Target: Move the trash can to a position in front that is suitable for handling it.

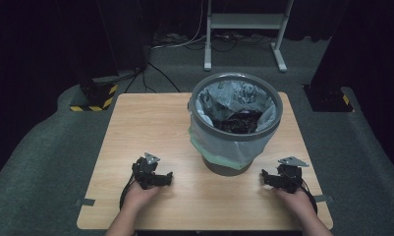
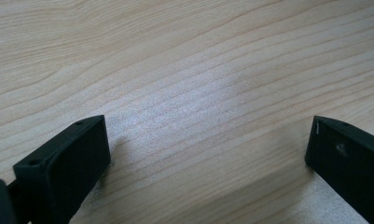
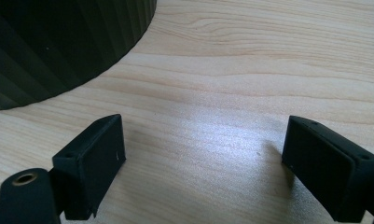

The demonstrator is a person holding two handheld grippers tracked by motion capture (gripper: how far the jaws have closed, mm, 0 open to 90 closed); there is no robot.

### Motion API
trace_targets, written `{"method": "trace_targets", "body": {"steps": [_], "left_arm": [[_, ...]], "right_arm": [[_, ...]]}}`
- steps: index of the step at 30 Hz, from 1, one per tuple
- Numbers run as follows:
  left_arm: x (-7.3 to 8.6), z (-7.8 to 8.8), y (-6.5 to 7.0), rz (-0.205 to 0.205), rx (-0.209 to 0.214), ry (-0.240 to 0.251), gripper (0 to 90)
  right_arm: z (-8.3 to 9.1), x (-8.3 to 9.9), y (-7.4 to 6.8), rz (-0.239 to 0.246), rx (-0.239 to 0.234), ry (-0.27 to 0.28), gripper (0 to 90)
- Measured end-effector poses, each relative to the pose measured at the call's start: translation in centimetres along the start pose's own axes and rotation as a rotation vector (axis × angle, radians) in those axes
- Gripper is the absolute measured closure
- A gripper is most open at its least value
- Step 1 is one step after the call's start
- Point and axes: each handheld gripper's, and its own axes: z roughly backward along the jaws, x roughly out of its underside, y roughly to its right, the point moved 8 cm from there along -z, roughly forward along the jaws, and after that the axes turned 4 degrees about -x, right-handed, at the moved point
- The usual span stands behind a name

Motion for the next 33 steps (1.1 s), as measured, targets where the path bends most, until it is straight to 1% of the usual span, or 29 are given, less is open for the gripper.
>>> {"method": "trace_targets", "body": {"steps": [3,12,20,21,22,25,26,28,29,30,31,32,33], "left_arm": [[0.08,0.07,-0.01,-0.007,0.004,0.000,0.0],[0.14,0.13,0.05,-0.008,0.007,0.000,0.0],[0.20,0.25,0.09,-0.018,0.019,-0.020,0.2],[0.26,0.34,0.10,-0.016,0.019,-0.035,0.2],[0.26,0.34,0.10,-0.016,0.019,-0.035,0.2],[0.25,0.44,0.00,-0.015,0.015,-0.065,0.2],[0.26,0.52,0.05,-0.006,0.012,-0.092,0.3],[0.23,0.56,0.04,-0.005,0.008,-0.118,0.2],[0.23,0.56,0.04,-0.005,0.008,-0.118,0.2],[0.16,0.56,0.05,-0.001,0.001,-0.139,0.2],[0.05,0.57,0.10,0.005,-0.007,-0.176,0.4],[0.05,0.57,0.10,0.005,-0.007,-0.176,0.5],[-0.06,0.58,0.26,0.001,-0.003,-0.221,0.5]], "right_arm": [[-0.05,-0.05,0.04,0.008,-0.001,0.001,12.0],[-0.06,-0.06,0.02,0.007,-0.001,-0.001,11.9],[-0.10,-0.09,0.02,0.011,-0.005,0.000,11.8],[-0.11,-0.09,0.02,0.012,-0.006,-0.001,11.8],[-0.11,-0.09,0.02,0.012,-0.006,-0.001,11.8],[-0.12,-0.10,-0.02,0.011,-0.008,-0.002,11.8],[-0.13,-0.09,-0.07,0.007,-0.010,-0.003,11.8],[-0.12,-0.09,-0.06,0.008,-0.009,-0.003,11.8],[-0.12,-0.09,-0.06,0.008,-0.009,-0.003,11.8],[-0.13,-0.09,-0.06,0.009,-0.010,-0.003,11.8],[-0.12,-0.09,-0.08,0.008,-0.011,-0.003,11.8],[-0.12,-0.09,-0.08,0.008,-0.011,-0.003,11.8],[-0.11,-0.08,-0.08,0.010,-0.011,-0.003,11.9]]}}
